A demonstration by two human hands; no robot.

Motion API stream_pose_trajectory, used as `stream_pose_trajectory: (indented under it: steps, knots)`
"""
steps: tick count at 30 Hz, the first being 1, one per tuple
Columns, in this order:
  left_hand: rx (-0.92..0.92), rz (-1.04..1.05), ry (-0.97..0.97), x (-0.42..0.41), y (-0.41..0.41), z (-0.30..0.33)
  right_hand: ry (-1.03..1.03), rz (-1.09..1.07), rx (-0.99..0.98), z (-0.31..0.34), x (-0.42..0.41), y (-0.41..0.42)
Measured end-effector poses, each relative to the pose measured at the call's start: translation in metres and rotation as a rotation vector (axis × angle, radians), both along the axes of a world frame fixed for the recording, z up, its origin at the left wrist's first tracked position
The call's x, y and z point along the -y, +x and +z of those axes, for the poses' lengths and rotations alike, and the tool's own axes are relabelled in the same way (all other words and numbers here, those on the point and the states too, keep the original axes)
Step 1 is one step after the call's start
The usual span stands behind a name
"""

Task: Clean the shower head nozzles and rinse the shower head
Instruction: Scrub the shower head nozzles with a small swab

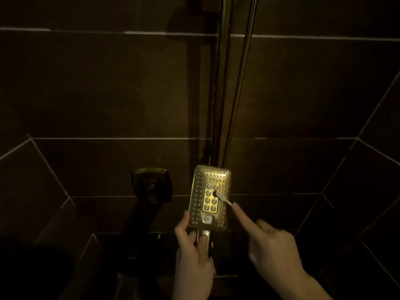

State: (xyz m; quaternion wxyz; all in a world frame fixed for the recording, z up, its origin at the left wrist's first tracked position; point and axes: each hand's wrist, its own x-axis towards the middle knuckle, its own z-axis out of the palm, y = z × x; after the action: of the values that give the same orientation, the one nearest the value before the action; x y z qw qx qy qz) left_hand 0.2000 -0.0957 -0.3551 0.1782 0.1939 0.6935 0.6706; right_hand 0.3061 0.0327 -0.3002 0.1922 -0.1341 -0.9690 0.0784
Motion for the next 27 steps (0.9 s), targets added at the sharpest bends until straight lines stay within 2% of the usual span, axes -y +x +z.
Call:
stream_pose_trajectory:
  steps: [3,6,9,13,17,27]
  knots:
    - [-0.015,-0.031,-0.030,-0.003,-0.001,0.002,0.112,0.111,0.034,0.004,0.003,-0.004]
    - [-0.032,-0.068,-0.041,-0.004,-0.004,0.006,0.068,0.044,0.019,0.010,-0.001,-0.012]
    - [-0.014,-0.069,-0.066,-0.004,-0.004,0.000,0.201,0.172,0.149,0.010,-0.002,-0.010]
    - [0.034,-0.045,-0.033,-0.002,-0.005,-0.005,0.155,0.074,0.115,0.012,-0.015,-0.009]
    - [-0.017,-0.041,-0.033,-0.002,-0.008,-0.002,0.262,0.265,0.200,0.000,-0.010,-0.002]
    - [-0.168,-0.061,0.009,-0.010,-0.015,0.025,0.099,0.232,0.116,0.007,-0.017,-0.005]
